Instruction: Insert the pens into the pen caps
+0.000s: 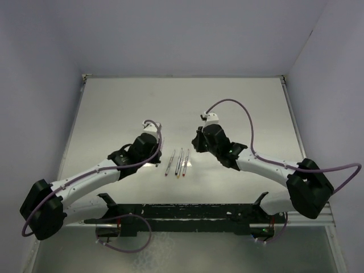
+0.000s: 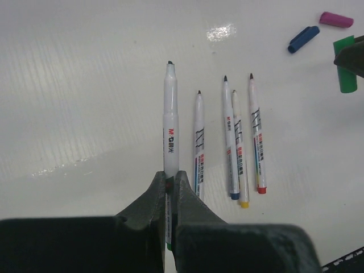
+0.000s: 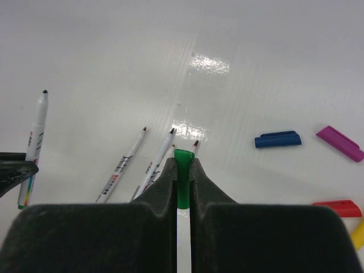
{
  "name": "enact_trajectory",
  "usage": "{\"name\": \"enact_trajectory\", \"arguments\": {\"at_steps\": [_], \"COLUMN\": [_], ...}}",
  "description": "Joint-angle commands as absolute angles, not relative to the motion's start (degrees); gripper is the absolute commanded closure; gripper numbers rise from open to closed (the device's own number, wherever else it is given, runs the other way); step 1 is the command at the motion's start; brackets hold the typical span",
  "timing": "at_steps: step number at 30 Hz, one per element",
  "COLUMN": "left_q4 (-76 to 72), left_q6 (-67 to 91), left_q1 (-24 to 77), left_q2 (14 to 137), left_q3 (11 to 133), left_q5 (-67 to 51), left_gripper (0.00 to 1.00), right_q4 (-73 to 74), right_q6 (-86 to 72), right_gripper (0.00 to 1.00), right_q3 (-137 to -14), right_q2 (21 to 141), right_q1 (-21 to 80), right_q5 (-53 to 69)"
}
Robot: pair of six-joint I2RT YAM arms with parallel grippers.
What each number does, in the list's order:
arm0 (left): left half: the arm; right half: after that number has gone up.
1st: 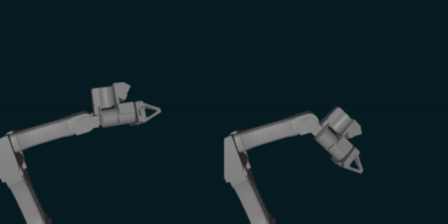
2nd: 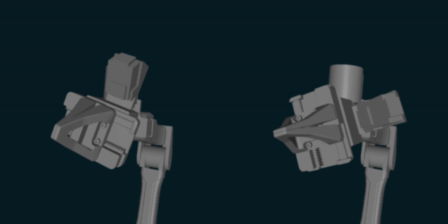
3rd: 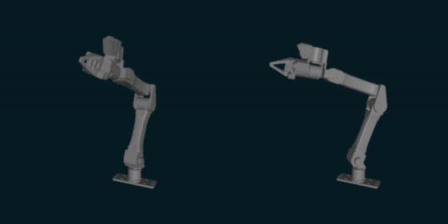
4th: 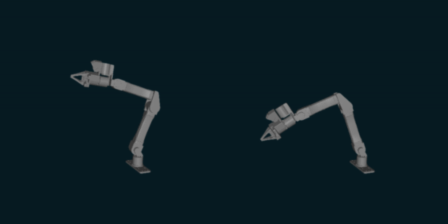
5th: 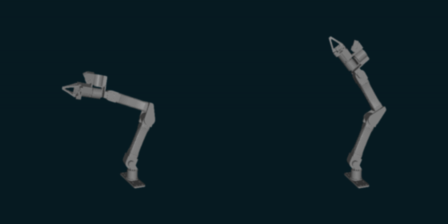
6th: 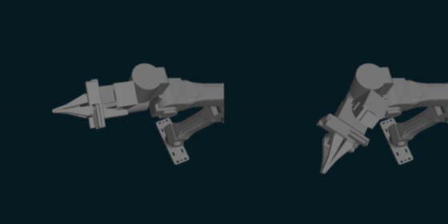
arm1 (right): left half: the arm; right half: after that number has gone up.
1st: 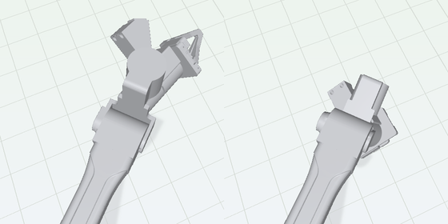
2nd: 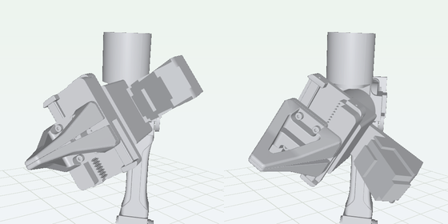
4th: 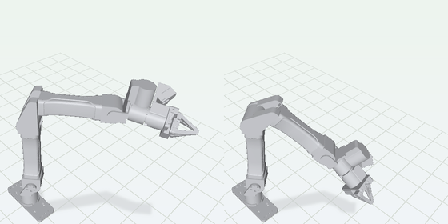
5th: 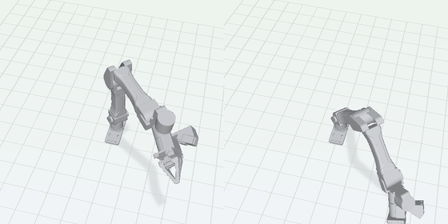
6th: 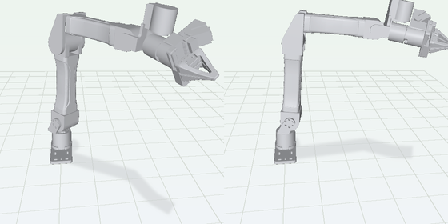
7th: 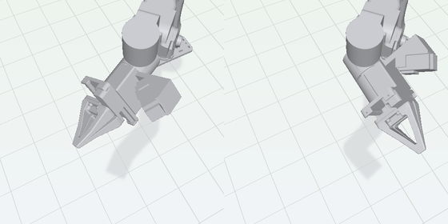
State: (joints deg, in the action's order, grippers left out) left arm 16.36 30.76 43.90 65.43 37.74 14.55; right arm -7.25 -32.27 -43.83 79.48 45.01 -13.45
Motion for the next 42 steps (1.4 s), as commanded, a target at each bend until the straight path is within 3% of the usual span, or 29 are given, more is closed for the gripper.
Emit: {"name": "enact_trajectory", "arguments": {"at_steps": [1,11,21,42], "left_q4": [4.18,-11.73,-26.24,-29.97], "left_q6": [27.47,25.41,28.11,31.41], "left_q1": [43.94,44.39,48.49,52.76], "left_q2": [59.84,58.16,61.57,60.68], "left_q3": [33.94,29.89,28.22,29.71], "left_q5": [10.41,2.14,-0.89,-0.59], "left_gripper": [1.00,1.00,1.00,1.00], "right_q4": [-18.45,-42.42,-67.47,-77.54], "right_q6": [-29.47,-28.81,-32.12,-32.40], "right_gripper": [1.00,1.00,1.00,1.00], "right_q3": [-40.56,-28.89,-20.31,-19.93], "right_q2": [74.19,62.99,62.15,66.97], "right_q1": [45.18,43.90,43.37,43.36], "right_q5": [-12.13,-8.62,-9.17,-7.48]}}
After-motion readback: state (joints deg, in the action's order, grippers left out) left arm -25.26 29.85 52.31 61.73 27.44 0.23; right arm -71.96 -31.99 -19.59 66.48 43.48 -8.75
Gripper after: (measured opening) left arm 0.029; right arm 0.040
